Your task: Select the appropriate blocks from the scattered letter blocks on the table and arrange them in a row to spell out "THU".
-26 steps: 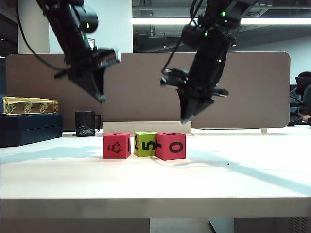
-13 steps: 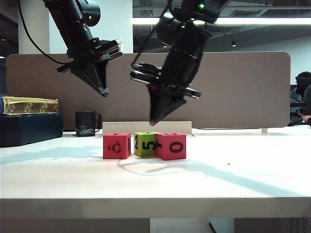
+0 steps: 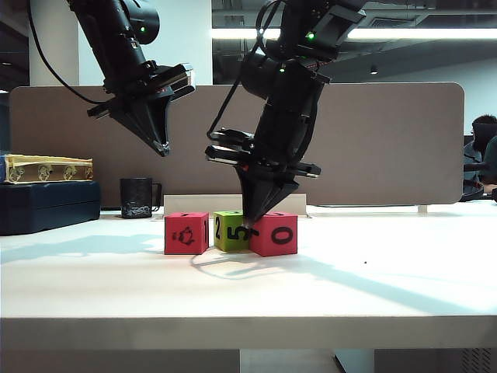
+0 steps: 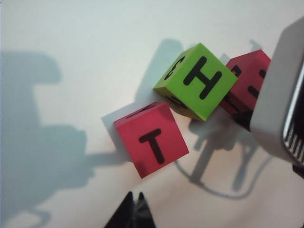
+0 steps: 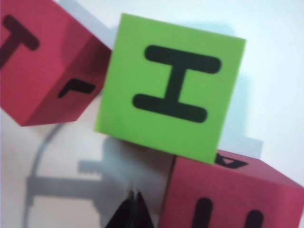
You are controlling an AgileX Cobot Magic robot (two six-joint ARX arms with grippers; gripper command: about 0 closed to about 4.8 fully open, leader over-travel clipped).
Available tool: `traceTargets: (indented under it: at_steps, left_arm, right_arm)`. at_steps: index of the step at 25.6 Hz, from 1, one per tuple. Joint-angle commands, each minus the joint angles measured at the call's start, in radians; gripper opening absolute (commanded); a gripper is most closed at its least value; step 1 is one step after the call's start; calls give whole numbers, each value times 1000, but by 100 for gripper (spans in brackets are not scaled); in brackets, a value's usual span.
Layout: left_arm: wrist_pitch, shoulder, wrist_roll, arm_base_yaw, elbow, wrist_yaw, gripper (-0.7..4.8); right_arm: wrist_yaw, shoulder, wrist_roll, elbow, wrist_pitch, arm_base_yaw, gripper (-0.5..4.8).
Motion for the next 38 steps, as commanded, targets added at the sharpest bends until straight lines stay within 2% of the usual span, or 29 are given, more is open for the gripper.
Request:
traceTargets:
  at_steps: [1, 6, 15, 21, 26, 31, 34, 35, 36, 38]
  left_arm:
    - [2, -5, 3, 0, 6, 5, -6]
    - [2, -5, 3, 0, 6, 5, -6]
    - [-2, -5, 3, 0, 6, 5, -6]
    - [-5, -5, 3, 0, 6, 9, -6]
    - [-3, -5, 3, 0, 6, 38, -6]
    - [6, -5, 3, -1, 6, 76, -5]
    - [10, -5, 2, -1, 6, 77, -1]
    - [10, -5, 2, -4, 6, 76, 1]
    - [10, -5, 2, -6, 6, 77, 17]
    - [11, -5, -1, -17, 6, 72, 87]
  right_arm:
    - [20, 0, -3, 2, 3, -4, -5]
    - [72, 0, -4, 2, 2, -13, -5]
    - [103, 4, -6, 2, 11, -42, -5]
    - [130, 7, -6, 2, 22, -91, -5]
    - [112, 1, -6, 4, 23, -102, -4]
    - [8, -39, -6, 16, 27, -100, 0]
    - [12, -73, -6, 52, 10, -100, 1]
    - [16, -98, -18, 90, -19, -101, 18]
    - [19, -109, -28, 109, -38, -102, 32]
    - [37, -133, -34, 152, -87, -102, 66]
